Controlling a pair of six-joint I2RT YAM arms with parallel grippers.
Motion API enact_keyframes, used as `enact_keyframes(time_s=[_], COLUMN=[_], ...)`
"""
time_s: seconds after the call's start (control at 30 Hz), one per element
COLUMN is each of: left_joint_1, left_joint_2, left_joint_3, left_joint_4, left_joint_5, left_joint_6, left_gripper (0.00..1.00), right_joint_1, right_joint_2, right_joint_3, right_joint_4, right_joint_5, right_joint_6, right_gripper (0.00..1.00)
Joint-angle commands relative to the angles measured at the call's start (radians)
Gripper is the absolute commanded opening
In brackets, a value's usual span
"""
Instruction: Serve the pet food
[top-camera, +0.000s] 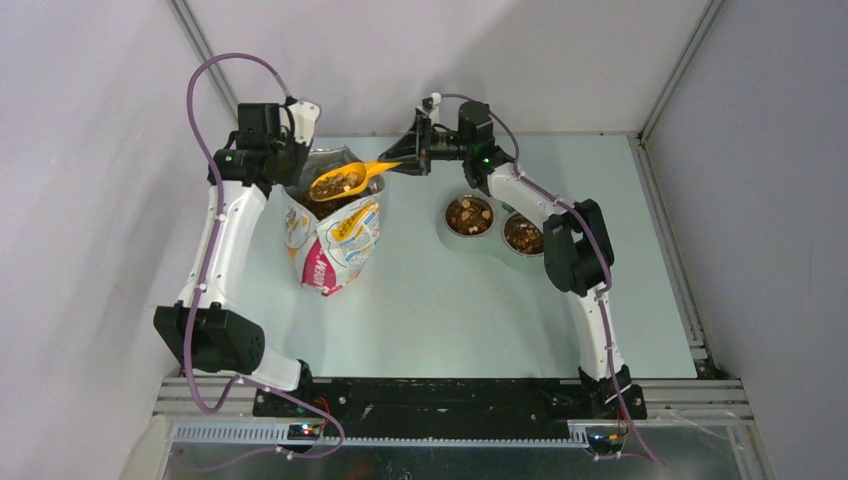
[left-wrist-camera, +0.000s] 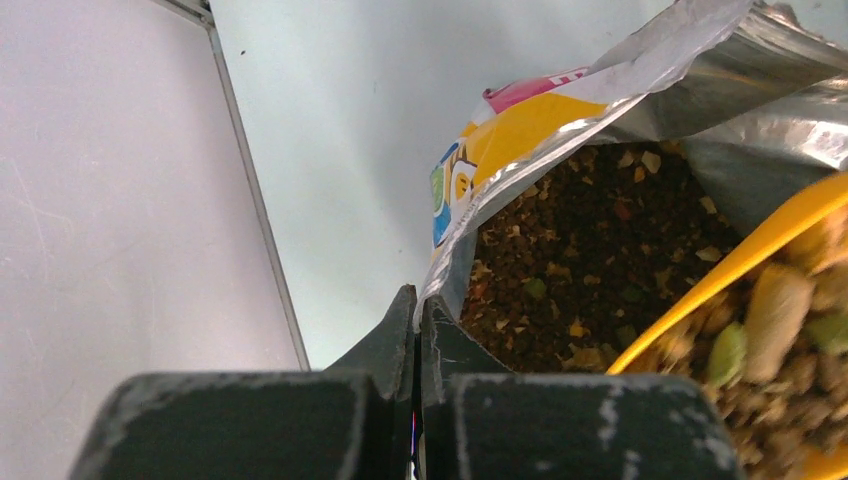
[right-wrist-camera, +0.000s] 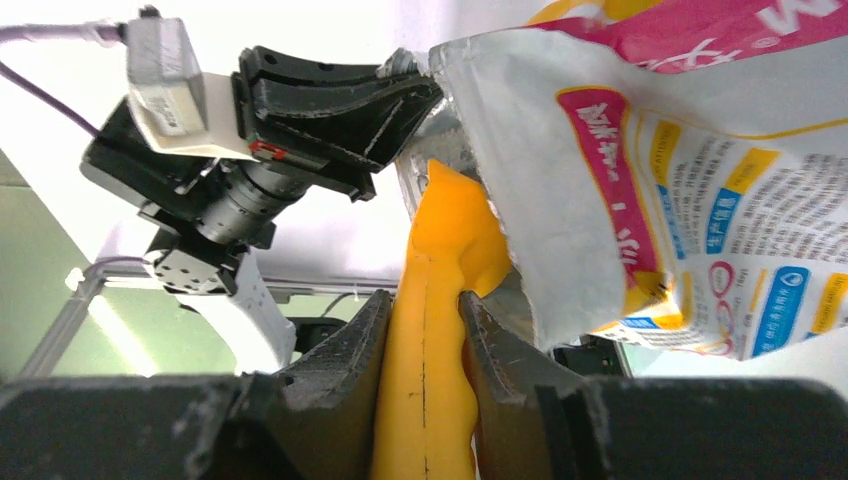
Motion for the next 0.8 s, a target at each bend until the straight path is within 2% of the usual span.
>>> enact_keyframes(time_s=[0.0,0.17,0.33,0.57,0.77], left_joint_1=[0.014,0.015,0.014,0.015,0.026], left_joint_2=[0.019,0.058,0.061,0.040,0.033], left_joint_3=[0.044,0.130,0.133,0.094,0.078], left_joint_4=[-0.074,-0.114,-0.122,-0.082,-0.061], left_joint_5=[-0.086,-0.106,-0.103,-0.095,-0.069], left_joint_6=[0.057,0.063,0.059,0.062,0.027], left_gripper=[0.00,0.00,0.00,0.00,0.00], right_joint_1=[-0.065,-0.053,-0.050,-0.092,-0.156], right_joint_2=[-0.045,0.031,0.035,-0.083,-0.230], right_joint_3=[-0.030,0.048,-0.016,-0.129,-0.334], right_joint_4=[0.236,0.289,0.365,0.427,0.444], right_joint_5=[-0.029,0.022,0.023,0.025,0.024], right_joint_6=[0.158,0.214,0.253,0.256,0.228], right_gripper=[0.00,0.00,0.00,0.00,0.00])
